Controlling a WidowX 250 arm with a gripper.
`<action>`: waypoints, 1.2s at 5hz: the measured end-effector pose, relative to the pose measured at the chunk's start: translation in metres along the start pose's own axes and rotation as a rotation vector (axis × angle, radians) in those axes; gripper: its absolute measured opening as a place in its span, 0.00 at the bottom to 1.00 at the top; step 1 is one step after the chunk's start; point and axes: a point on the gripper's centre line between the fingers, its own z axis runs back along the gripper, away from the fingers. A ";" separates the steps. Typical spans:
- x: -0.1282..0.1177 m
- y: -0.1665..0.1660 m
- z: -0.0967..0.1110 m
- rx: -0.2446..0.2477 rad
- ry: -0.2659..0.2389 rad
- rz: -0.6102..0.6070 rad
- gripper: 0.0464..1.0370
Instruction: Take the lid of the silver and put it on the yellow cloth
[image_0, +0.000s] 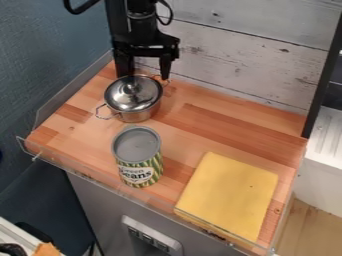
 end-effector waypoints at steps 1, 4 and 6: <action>-0.005 0.010 -0.013 0.019 0.044 0.013 0.96; 0.003 0.023 -0.031 0.033 0.072 0.031 0.64; -0.002 0.019 -0.029 0.012 0.080 0.015 0.24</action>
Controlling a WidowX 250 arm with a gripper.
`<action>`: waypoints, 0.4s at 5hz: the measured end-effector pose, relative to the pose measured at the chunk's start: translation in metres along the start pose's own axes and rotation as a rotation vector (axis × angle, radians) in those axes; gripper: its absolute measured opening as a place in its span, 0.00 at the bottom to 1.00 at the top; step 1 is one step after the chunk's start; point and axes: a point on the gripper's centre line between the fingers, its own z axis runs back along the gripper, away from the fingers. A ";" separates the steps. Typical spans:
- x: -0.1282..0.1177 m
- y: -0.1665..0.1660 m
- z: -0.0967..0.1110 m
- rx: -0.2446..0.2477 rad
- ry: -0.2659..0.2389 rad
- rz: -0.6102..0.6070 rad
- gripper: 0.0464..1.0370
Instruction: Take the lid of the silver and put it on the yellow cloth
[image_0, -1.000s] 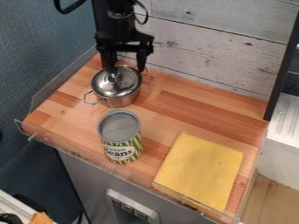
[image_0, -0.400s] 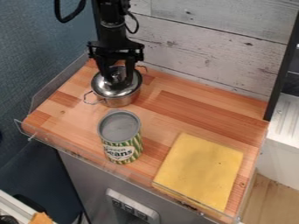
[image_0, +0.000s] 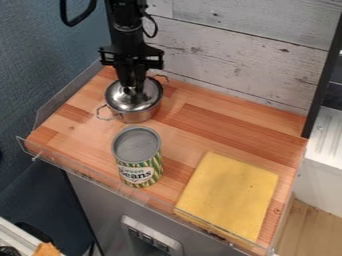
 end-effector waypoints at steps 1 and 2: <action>0.000 -0.006 0.011 -0.038 -0.008 0.010 0.24; 0.009 -0.018 0.053 -0.080 -0.108 0.011 0.24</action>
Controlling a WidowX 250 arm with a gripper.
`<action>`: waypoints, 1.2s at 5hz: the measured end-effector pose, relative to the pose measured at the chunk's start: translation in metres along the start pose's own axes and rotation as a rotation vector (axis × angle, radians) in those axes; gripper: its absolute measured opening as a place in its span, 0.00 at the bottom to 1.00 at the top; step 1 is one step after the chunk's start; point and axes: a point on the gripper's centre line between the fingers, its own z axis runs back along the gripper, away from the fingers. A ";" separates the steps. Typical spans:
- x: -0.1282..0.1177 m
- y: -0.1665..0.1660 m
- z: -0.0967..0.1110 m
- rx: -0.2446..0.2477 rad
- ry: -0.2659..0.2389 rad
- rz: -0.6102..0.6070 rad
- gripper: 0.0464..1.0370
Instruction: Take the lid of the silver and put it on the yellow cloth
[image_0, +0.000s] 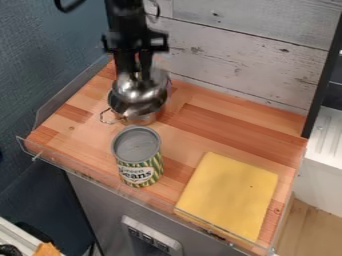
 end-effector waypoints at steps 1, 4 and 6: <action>-0.011 -0.036 0.033 -0.055 -0.056 -0.081 0.24; -0.129 -0.126 0.028 -0.083 0.028 -0.354 0.24; -0.155 -0.143 -0.002 -0.065 0.073 -0.395 0.24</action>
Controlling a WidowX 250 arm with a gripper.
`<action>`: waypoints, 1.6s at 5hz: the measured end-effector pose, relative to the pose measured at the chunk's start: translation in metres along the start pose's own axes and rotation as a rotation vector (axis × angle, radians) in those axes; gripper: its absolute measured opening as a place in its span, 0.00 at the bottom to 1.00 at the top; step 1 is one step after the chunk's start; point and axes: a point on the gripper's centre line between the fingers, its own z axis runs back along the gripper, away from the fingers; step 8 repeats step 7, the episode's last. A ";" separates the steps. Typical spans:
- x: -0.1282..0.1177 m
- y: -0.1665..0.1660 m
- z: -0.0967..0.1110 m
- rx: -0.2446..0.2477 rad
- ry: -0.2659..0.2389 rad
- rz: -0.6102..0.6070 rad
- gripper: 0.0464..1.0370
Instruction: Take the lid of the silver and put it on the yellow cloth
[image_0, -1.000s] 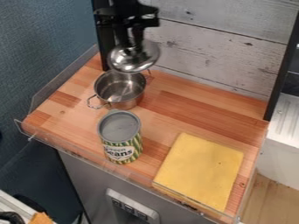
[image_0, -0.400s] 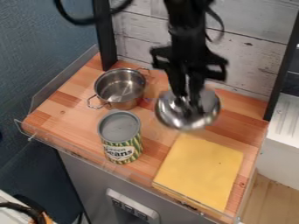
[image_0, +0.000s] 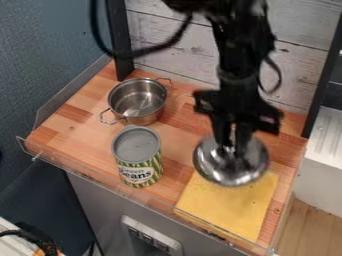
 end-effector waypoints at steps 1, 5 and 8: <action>-0.008 -0.001 -0.013 0.019 0.018 0.004 0.24; -0.032 -0.005 -0.049 0.026 0.033 0.033 0.56; -0.018 -0.015 -0.001 0.058 0.060 -0.141 0.97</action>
